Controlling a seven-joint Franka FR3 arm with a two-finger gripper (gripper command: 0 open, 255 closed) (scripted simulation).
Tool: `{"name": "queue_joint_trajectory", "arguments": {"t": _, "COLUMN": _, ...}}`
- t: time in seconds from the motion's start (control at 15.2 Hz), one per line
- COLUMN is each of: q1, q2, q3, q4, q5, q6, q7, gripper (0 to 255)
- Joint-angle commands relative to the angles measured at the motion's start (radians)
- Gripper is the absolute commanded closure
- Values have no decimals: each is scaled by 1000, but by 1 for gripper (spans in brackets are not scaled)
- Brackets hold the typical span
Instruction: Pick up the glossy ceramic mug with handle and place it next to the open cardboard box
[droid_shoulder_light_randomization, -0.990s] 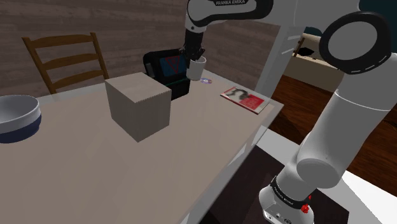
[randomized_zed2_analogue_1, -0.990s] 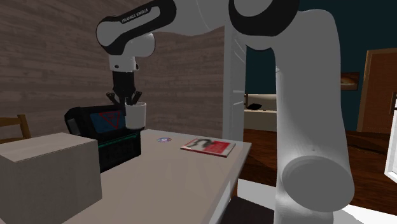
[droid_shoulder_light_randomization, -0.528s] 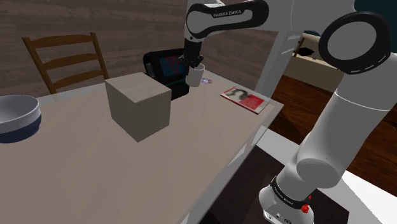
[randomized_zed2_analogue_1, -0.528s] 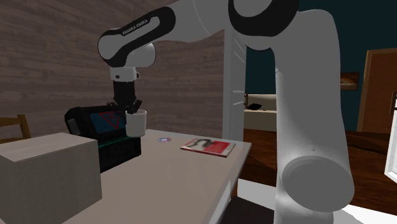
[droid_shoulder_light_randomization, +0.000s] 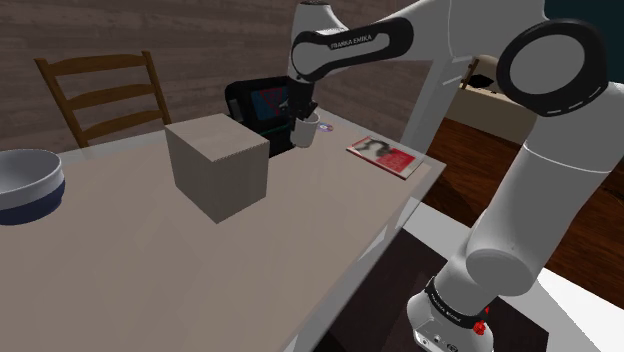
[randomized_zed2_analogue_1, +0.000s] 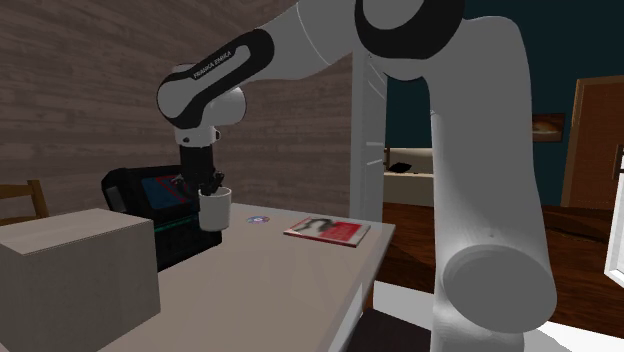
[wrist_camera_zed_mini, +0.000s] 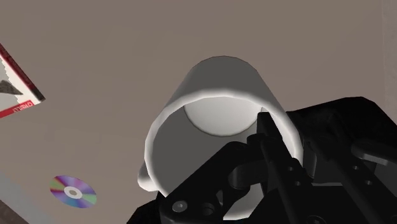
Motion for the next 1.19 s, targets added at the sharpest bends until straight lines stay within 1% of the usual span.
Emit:
{"name": "queue_joint_trajectory", "arguments": {"t": 0.0, "q1": 0, "q2": 6, "q3": 0, "q4": -18, "q5": -2, "q6": 25, "q7": 4, "gripper": 255}}
{"name": "queue_joint_trajectory", "arguments": {"t": 1.12, "q1": -1, "q2": 88, "q3": -5, "q4": -147, "q5": -24, "q6": 234, "q7": 36, "gripper": 255}}
